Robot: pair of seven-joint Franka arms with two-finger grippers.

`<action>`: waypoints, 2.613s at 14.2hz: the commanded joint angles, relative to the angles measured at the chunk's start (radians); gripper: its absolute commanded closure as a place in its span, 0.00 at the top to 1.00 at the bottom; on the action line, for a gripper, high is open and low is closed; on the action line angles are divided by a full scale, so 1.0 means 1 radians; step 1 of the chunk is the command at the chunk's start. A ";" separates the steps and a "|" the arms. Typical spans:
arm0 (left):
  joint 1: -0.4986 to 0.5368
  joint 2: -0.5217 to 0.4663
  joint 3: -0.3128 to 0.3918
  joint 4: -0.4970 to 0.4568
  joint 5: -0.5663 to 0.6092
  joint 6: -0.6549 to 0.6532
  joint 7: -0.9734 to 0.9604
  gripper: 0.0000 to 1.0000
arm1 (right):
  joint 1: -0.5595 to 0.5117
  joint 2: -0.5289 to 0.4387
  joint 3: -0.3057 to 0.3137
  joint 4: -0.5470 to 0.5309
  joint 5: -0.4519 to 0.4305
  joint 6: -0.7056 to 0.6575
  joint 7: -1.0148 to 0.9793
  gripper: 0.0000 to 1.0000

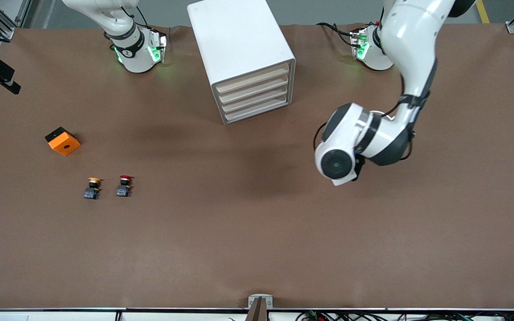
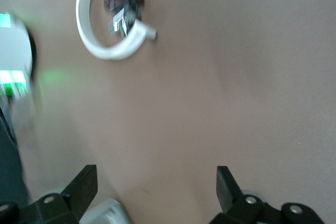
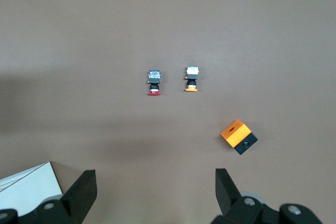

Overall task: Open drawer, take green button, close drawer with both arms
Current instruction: 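Move the left gripper toward the white cabinet's drawer handle, then hook the drawer handle with the left gripper and pull it open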

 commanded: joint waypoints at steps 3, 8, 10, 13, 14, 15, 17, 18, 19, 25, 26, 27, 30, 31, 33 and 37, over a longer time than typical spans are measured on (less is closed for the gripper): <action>-0.012 0.100 0.006 0.061 -0.334 0.044 -0.144 1.00 | -0.024 0.029 0.009 0.022 -0.006 -0.013 -0.023 1.00; -0.067 0.166 0.004 0.053 -0.495 0.044 -0.235 1.00 | -0.024 0.055 0.007 0.016 -0.008 -0.011 -0.019 1.00; -0.067 0.192 0.004 0.053 -0.584 0.044 -0.289 1.00 | -0.021 0.095 0.009 0.019 -0.017 -0.010 -0.019 1.00; -0.102 0.235 0.004 0.045 -0.664 0.041 -0.353 1.00 | -0.009 0.117 0.014 0.020 -0.040 -0.002 -0.026 1.00; -0.115 0.252 0.004 0.045 -0.674 0.041 -0.377 1.00 | -0.009 0.150 0.014 0.022 -0.043 -0.001 -0.026 1.00; -0.124 0.260 0.004 0.045 -0.677 0.041 -0.393 1.00 | -0.006 0.196 0.015 0.023 -0.046 -0.002 -0.026 1.00; -0.124 0.269 0.004 0.038 -0.753 0.034 -0.399 0.95 | -0.003 0.219 0.015 0.036 -0.049 -0.002 -0.026 1.00; -0.126 0.277 0.004 0.035 -0.795 0.033 -0.399 0.90 | -0.006 0.227 0.015 0.037 -0.048 -0.004 -0.028 1.00; -0.135 0.280 0.004 0.035 -0.806 0.033 -0.399 0.84 | -0.004 0.229 0.015 0.037 -0.052 -0.004 -0.026 1.00; -0.164 0.300 0.004 0.029 -0.904 -0.011 -0.408 0.53 | -0.007 0.253 0.015 0.039 -0.105 -0.002 -0.042 1.00; -0.172 0.301 0.003 0.027 -0.904 -0.016 -0.408 0.53 | -0.007 0.253 0.014 0.037 -0.106 -0.002 -0.043 1.00; -0.185 0.304 0.003 0.027 -0.905 -0.019 -0.408 0.53 | -0.010 0.253 0.014 0.037 -0.105 -0.001 -0.042 1.00; -0.199 0.309 0.003 0.027 -0.921 -0.039 -0.407 0.53 | -0.006 0.261 0.014 0.037 -0.127 0.004 -0.033 1.00; -0.211 0.309 0.003 0.027 -0.921 -0.042 -0.407 0.51 | -0.004 0.267 0.014 0.039 -0.150 0.010 -0.031 1.00; -0.210 0.316 0.003 0.027 -0.922 -0.042 -0.408 0.24 | -0.007 0.269 0.014 0.040 -0.148 0.015 -0.028 1.00; -0.201 0.320 0.006 0.032 -0.918 -0.042 -0.401 0.04 | 0.001 0.269 0.015 0.040 -0.149 0.032 -0.022 1.00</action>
